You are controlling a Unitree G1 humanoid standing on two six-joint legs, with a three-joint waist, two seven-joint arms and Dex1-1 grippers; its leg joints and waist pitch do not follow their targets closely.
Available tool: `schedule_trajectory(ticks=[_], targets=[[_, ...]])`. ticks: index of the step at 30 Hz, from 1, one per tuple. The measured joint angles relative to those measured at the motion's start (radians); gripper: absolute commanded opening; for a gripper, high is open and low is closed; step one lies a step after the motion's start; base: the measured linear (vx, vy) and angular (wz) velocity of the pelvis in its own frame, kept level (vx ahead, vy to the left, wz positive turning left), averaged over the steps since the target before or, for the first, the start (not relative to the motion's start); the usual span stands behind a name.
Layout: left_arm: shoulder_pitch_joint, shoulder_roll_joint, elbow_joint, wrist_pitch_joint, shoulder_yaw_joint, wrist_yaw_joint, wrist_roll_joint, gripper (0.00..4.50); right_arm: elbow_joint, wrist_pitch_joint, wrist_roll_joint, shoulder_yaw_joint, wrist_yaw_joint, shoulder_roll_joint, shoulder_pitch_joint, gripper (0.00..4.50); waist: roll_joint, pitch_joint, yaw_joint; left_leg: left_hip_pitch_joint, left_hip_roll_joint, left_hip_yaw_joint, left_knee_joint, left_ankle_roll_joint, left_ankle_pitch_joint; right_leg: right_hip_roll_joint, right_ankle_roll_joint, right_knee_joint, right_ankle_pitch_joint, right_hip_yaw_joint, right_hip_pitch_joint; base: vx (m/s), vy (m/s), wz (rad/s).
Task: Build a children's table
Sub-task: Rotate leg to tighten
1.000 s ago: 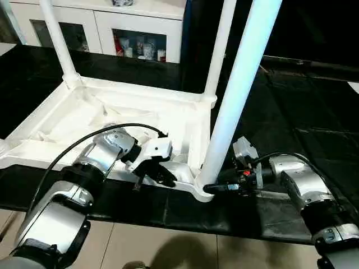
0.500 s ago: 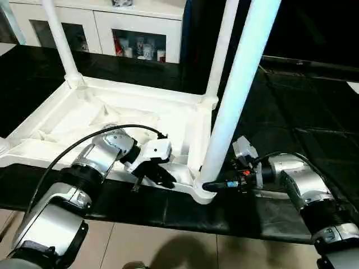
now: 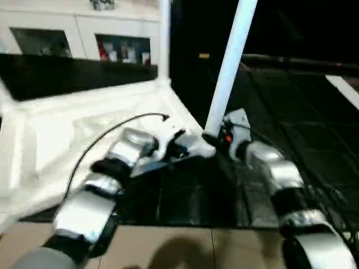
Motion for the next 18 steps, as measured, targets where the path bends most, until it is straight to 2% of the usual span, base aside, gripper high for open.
schedule_trajectory(ticks=[2, 3, 5, 7, 8, 10, 12, 13, 16, 18], targets=[[-0.002, -0.008, 0.001, 0.006, 0.006, 0.015, 0.000, 0.00, 0.000, -0.006, -0.014, 0.000, -0.022, 0.006, -0.002, 1.94, 0.000, 0.000, 0.001, 0.000, 0.000, 0.000, -0.001, 0.000, 0.000, 0.000, 0.000, 0.000, 0.000, 0.000, 0.000, 0.000, 0.000, 0.00], [-0.003, -0.008, 0.001, 0.006, 0.007, 0.015, 0.000, 0.00, 0.000, -0.008, -0.016, 0.000, -0.022, 0.006, -0.002, 2.29, 0.000, 0.000, 0.001, -0.001, 0.000, 0.000, -0.001, 0.001, -0.001, 0.000, 0.000, 0.000, 0.000, 0.000, 0.000, 0.000, 0.000, 0.00], [-0.003, -0.007, 0.001, 0.003, 0.006, 0.010, 0.001, 0.00, -0.003, -0.013, -0.023, 0.002, -0.021, 0.006, 0.001, 2.63, 0.000, 0.000, 0.001, -0.001, 0.000, 0.000, -0.002, 0.001, -0.001, 0.000, 0.000, 0.000, 0.000, 0.000, 0.000, 0.000, 0.000, 0.00], [-0.003, -0.004, 0.001, -0.005, 0.004, 0.006, 0.005, 0.00, -0.005, -0.022, -0.030, 0.004, -0.018, 0.011, 0.004, 2.63, 0.000, 0.000, 0.001, -0.001, 0.000, 0.000, -0.002, 0.001, -0.001, 0.000, 0.000, 0.000, 0.000, 0.000, -0.001, 0.000, 0.000, 0.00], [-0.003, -0.002, 0.001, -0.013, -0.001, 0.002, 0.008, 0.00, -0.005, -0.030, -0.030, 0.005, -0.016, 0.011, 0.007, 2.93, 0.000, 0.000, 0.000, -0.001, 0.000, 0.000, -0.002, 0.001, -0.001, 0.000, 0.000, 0.000, 0.000, 0.000, -0.001, 0.000, 0.000, 0.00], [-0.003, 0.009, 0.001, -0.027, -0.013, -0.020, 0.009, 0.00, -0.013, -0.046, -0.030, 0.007, -0.001, 0.011, 0.018, 3.01, 0.000, 0.000, 0.000, -0.001, 0.000, 0.000, -0.002, 0.001, -0.001, 0.000, 0.000, 0.000, 0.000, 0.000, -0.001, 0.000, 0.000, 0.00], [0.003, 0.036, -0.003, -0.055, -0.023, -0.076, 0.011, 0.00, -0.036, -0.080, -0.024, 0.011, 0.050, 0.009, 0.048, 3.09, 0.000, 0.000, -0.002, -0.002, 0.000, 0.000, -0.003, 0.001, -0.001, 0.000, 0.000, -0.001, 0.000, 0.000, -0.002, 0.000, 0.000, 0.00], [0.006, 0.047, -0.010, -0.063, -0.032, -0.100, 0.012, 0.00, -0.045, -0.085, -0.021, 0.015, 0.079, -0.002, 0.056, 3.36, 0.000, 0.000, -0.002, -0.002, 0.000, 0.000, -0.004, 0.001, -0.001, 0.000, 0.000, -0.001, 0.000, 0.000, -0.002, 0.000, 0.000, 0.00], [0.016, 0.084, -0.031, -0.093, -0.053, -0.174, 0.020, 0.00, -0.081, -0.093, 0.011, 0.030, 0.194, -0.038, 0.087, 3.49, 0.000, 0.001, -0.002, -0.003, 0.000, 0.000, -0.006, 0.001, -0.001, 0.000, 0.000, -0.001, 0.000, 0.000, -0.003, 0.000, 0.000, 0.00], [0.018, 0.105, -0.033, -0.120, -0.067, -0.217, 0.030, 0.00, -0.102, -0.103, 0.019, 0.051, 0.272, -0.073, 0.105, 3.76, 0.001, 0.001, 0.001, -0.003, 0.000, 0.000, -0.006, 0.001, -0.001, 0.000, -0.001, -0.001, 0.000, 0.000, -0.003, 0.000, 0.000, 0.00]])
